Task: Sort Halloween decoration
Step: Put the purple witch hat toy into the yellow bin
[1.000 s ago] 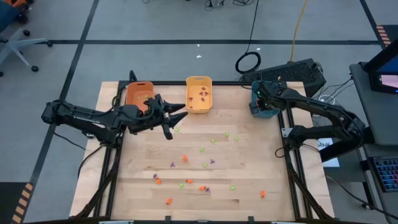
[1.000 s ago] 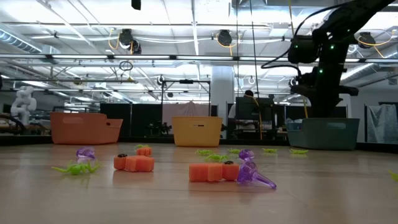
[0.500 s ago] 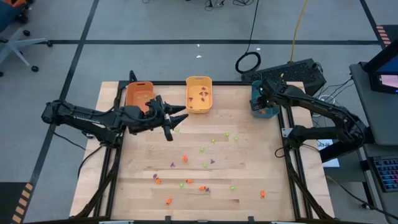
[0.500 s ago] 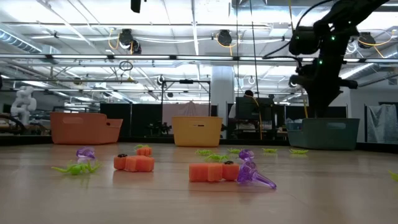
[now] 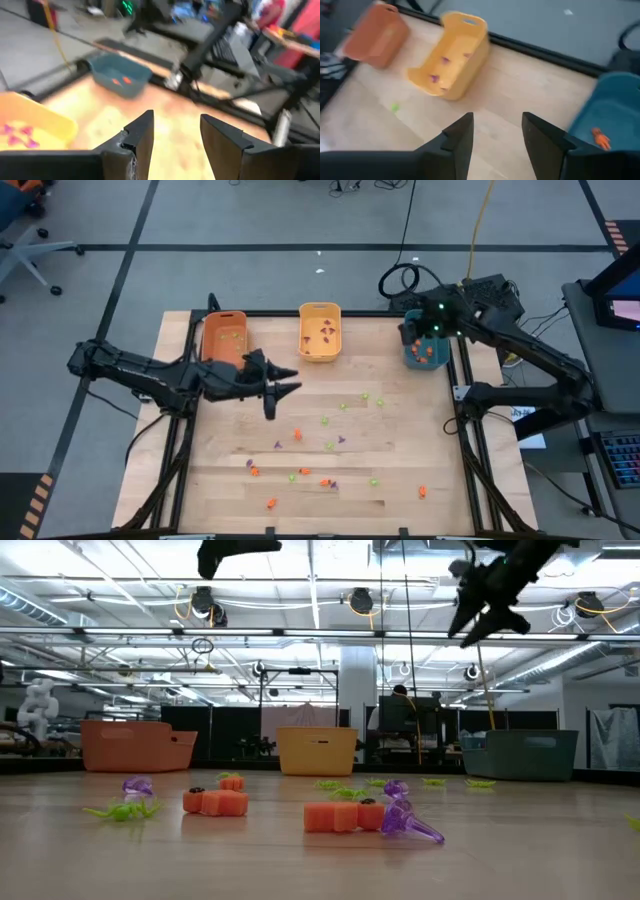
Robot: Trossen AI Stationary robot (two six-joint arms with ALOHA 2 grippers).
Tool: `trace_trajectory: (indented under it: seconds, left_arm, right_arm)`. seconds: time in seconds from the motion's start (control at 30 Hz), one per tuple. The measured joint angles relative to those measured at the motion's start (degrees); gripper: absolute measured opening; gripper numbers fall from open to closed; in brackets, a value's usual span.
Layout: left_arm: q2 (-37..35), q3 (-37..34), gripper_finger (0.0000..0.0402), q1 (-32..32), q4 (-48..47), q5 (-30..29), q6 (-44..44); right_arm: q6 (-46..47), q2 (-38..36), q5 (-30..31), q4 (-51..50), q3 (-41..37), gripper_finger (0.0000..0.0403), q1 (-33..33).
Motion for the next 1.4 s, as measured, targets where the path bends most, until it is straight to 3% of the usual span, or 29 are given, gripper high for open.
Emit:
trace_trajectory:
  seconds: [0.33,0.63,0.93,1.17,1.4]
  left_arm:
    - [0.0,0.0,0.0164,-3.6,-16.8,7.2,-11.0]
    - [4.8,0.0,0.0164,-7.7,-34.5,9.8,-30.9]
    - [13.6,-0.1,0.0164,-12.0,-35.3,18.6,-41.2]
    - [20.7,-0.4,0.0164,-14.0,-34.7,17.5,-44.3]
    - [26.2,-0.4,0.0164,-17.9,-33.0,9.1,-39.2]
  right_arm:
    - [3.0,-3.2,0.1,-3.8,0.0,0.0155,8.6]
    - [6.9,-1.9,2.0,-3.9,-0.1,0.0155,14.2]
    - [8.6,0.0,6.5,-3.8,-0.1,0.0155,19.0]
    - [8.6,1.6,7.9,-3.4,-0.1,0.0155,20.8]
    - [8.6,2.1,7.9,-3.4,-0.1,0.0155,22.4]
